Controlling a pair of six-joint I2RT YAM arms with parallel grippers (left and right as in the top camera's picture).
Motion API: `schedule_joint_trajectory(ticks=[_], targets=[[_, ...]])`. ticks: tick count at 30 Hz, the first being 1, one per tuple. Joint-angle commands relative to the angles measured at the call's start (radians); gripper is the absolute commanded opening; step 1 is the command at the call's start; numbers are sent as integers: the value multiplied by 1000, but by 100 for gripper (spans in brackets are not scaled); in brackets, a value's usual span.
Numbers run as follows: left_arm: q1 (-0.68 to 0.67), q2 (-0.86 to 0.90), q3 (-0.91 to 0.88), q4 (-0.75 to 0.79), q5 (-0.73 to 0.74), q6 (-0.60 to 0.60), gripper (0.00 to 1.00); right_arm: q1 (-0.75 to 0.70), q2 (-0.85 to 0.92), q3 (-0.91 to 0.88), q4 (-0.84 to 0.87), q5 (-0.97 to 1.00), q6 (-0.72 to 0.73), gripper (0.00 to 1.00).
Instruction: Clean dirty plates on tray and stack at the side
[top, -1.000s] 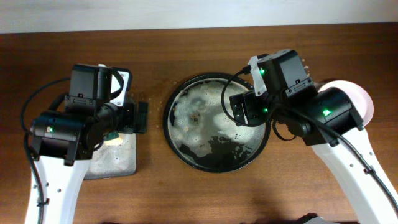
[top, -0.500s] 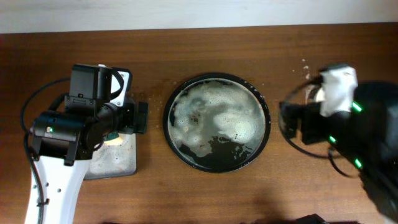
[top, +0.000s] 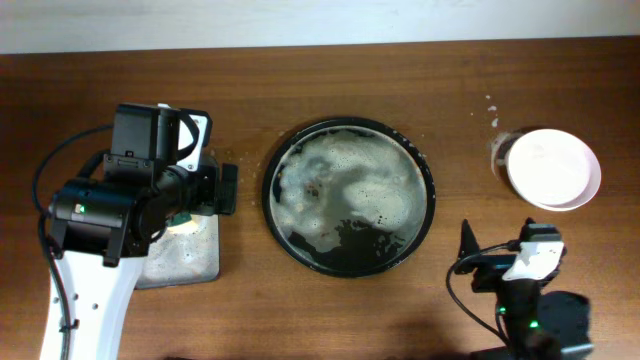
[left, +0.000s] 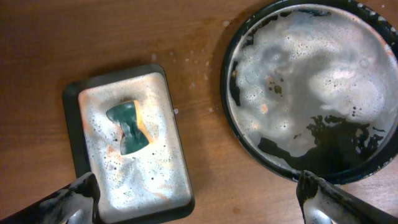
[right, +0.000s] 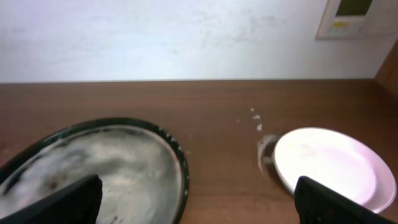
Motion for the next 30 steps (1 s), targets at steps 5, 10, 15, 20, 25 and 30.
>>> schedule_joint_trajectory(ticks=[5,10,15,20,25,30], targets=[[2,-10,7,0,-7,-10,99,-6,-162,-262,157,47,2,99],[2,-10,7,0,-6,-10,99,-6,-162,-343,234,56,3,99],[2,-10,7,0,-7,-10,99,-5,-162,-403,374,50,2,99],[2,-10,7,0,-7,-10,99,-5,-162,-403,374,50,3,99],[2,-10,7,0,-6,-10,99,-5,-162,-403,374,50,2,99],[2,-10,7,0,-6,-10,99,-5,-162,-403,374,50,3,99]])
